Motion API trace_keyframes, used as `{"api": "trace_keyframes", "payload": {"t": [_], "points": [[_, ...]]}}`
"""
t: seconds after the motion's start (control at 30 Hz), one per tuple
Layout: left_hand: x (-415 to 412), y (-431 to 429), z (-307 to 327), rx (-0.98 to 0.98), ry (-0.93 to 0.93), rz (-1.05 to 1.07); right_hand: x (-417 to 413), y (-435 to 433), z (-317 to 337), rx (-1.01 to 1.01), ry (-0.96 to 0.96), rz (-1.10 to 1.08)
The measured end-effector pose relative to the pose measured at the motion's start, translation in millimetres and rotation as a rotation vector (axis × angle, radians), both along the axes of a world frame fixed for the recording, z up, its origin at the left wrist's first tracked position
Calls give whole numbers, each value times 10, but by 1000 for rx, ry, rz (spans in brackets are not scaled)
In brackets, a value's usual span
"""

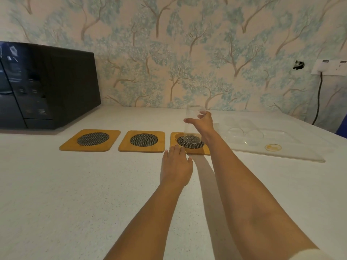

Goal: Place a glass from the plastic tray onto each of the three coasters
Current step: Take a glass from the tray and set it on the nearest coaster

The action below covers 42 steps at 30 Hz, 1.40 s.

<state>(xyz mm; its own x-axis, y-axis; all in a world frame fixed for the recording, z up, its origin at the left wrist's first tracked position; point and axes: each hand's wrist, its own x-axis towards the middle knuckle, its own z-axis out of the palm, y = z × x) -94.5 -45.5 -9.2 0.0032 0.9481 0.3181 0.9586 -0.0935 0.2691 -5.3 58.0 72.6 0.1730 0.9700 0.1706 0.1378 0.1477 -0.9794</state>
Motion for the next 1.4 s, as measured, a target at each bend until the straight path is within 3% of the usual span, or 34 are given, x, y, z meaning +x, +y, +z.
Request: {"api": "trace_keyframes", "payload": {"t": [1.4], "points": [[7,-24,17,-35,-35,-3,-58,-80,-170,65,-116,-1]]}}
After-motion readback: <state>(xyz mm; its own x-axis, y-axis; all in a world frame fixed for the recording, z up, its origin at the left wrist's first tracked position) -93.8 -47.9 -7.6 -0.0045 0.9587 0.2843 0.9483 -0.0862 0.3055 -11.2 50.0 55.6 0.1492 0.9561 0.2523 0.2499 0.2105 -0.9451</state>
